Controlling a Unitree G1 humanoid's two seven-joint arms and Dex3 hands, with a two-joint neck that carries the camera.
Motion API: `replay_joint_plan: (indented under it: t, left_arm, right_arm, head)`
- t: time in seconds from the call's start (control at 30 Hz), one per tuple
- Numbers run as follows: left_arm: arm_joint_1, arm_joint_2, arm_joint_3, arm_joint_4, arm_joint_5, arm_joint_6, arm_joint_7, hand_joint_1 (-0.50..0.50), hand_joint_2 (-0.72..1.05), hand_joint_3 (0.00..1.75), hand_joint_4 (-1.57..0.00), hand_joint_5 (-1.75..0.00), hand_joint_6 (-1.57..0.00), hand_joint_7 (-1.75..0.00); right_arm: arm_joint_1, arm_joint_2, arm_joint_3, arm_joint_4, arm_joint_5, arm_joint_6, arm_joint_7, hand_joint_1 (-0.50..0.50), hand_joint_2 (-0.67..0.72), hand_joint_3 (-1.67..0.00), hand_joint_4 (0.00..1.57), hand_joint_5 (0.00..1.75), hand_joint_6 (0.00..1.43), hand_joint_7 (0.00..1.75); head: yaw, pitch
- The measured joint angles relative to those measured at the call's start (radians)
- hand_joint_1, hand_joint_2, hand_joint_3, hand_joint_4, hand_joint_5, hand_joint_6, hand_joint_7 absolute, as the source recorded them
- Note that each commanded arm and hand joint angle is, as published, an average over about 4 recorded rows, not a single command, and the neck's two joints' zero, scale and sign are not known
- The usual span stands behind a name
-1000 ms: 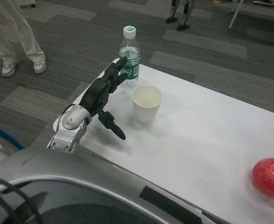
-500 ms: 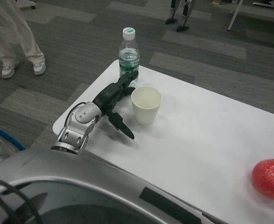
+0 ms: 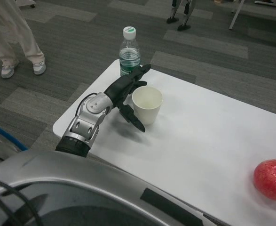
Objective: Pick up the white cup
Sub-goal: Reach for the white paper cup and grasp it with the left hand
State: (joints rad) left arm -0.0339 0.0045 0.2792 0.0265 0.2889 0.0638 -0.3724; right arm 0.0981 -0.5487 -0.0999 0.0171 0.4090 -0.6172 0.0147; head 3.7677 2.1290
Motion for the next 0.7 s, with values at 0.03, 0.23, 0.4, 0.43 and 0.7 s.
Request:
replay_joint_plan:
  t: [0.03,0.23,0.4,0.43,0.7]
  left_arm:
    - [-0.005,0.000,-0.004,0.008,0.000,0.000,0.000,-0.50,0.01,0.09,0.00,-0.62,0.00,-0.21]
    - [-0.029,-0.001,-0.022,0.054,-0.001,-0.001,-0.001,-0.50,0.07,0.09,0.00,-0.62,0.00,-0.21]
    - [-0.038,-0.001,-0.033,0.085,-0.003,-0.010,0.000,-0.50,0.07,0.09,0.00,-0.62,0.00,-0.21]
    - [-0.038,-0.001,-0.035,0.087,-0.003,-0.012,0.000,-0.50,0.07,0.09,0.00,-0.62,0.00,-0.21]
    - [-0.042,0.001,-0.050,0.118,-0.027,-0.041,0.003,-0.50,0.07,0.09,0.00,-0.67,0.00,-0.21]
  right_arm:
    - [0.000,0.001,0.000,0.000,0.000,0.000,0.000,-0.33,-0.16,-1.27,0.00,0.19,0.00,0.63]
    - [0.006,0.010,0.000,-0.003,0.000,0.000,0.000,-0.33,-0.16,-1.27,0.00,0.19,0.00,0.63]
    - [0.008,0.011,0.000,-0.007,0.000,0.000,0.000,-0.33,-0.16,-1.27,0.00,0.15,0.00,0.63]
    - [0.008,0.011,0.000,-0.007,0.000,0.000,0.000,-0.33,-0.16,-1.27,0.00,0.15,0.00,0.63]
    - [0.009,0.011,0.000,-0.010,0.000,0.000,0.000,-0.33,-0.16,-1.27,0.00,0.19,0.00,0.63]
  head:
    - [0.000,0.000]
    - [-0.010,-0.003]
    - [-0.014,-0.008]
    - [-0.014,-0.009]
    - [-0.019,-0.015]
